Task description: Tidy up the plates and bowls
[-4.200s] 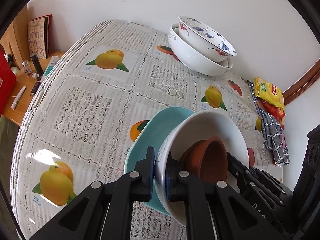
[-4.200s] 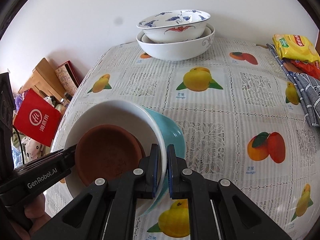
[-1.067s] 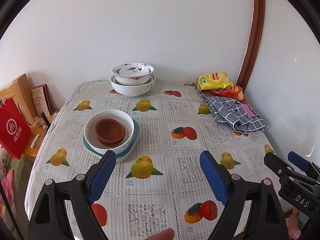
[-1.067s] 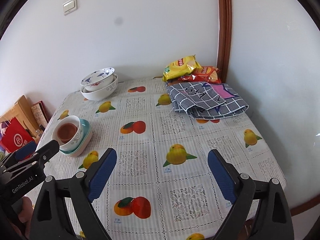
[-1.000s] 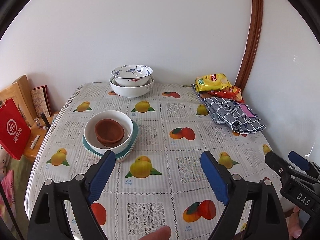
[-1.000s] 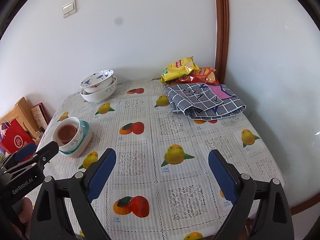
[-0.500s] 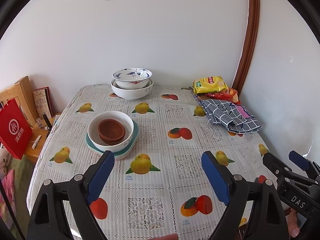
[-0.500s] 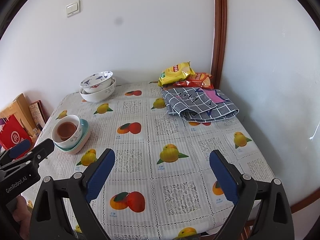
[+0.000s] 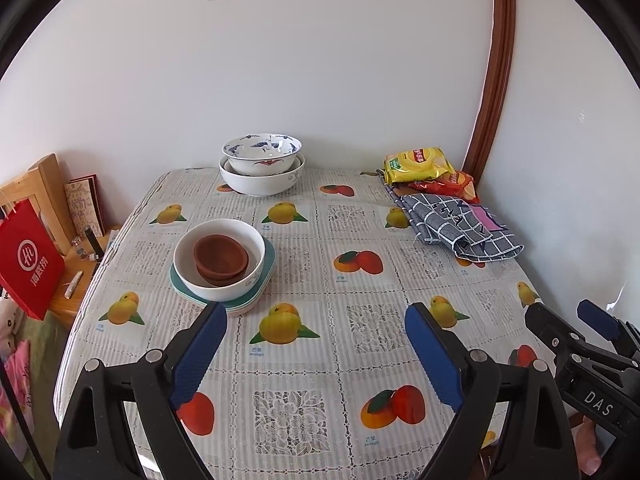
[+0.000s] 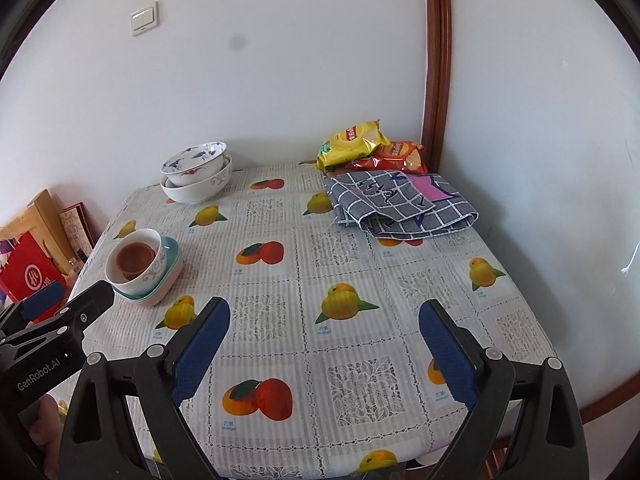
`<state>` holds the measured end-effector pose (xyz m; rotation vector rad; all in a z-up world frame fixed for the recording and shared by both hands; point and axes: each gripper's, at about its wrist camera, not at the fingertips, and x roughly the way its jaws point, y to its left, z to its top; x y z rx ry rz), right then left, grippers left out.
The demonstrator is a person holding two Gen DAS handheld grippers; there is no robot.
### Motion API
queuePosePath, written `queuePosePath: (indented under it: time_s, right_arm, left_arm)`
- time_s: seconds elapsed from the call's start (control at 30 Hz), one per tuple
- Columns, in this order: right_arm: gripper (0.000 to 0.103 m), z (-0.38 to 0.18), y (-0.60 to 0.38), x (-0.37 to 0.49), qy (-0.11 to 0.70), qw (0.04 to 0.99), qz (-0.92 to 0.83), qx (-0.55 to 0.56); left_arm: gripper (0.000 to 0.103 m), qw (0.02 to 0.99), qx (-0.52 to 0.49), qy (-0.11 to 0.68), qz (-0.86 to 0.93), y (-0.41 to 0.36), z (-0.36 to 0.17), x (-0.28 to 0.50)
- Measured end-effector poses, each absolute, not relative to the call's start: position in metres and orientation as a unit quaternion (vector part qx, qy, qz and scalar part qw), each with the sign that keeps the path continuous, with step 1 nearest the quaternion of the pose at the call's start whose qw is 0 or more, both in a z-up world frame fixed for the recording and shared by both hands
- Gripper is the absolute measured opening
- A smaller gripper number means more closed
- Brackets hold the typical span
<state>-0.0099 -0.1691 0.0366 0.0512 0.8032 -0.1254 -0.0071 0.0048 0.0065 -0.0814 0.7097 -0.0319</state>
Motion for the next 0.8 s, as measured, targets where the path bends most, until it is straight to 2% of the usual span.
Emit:
queuePosePath:
  time_s: [0.8]
  right_arm:
    - [0.095,0.0386,-0.1644,-0.0140,0.386,0.920,-0.061,0.018]
  left_arm:
    - [0.092,0.936,-0.041,0.350,-0.013,0.0068,0.0074,-0.0091]
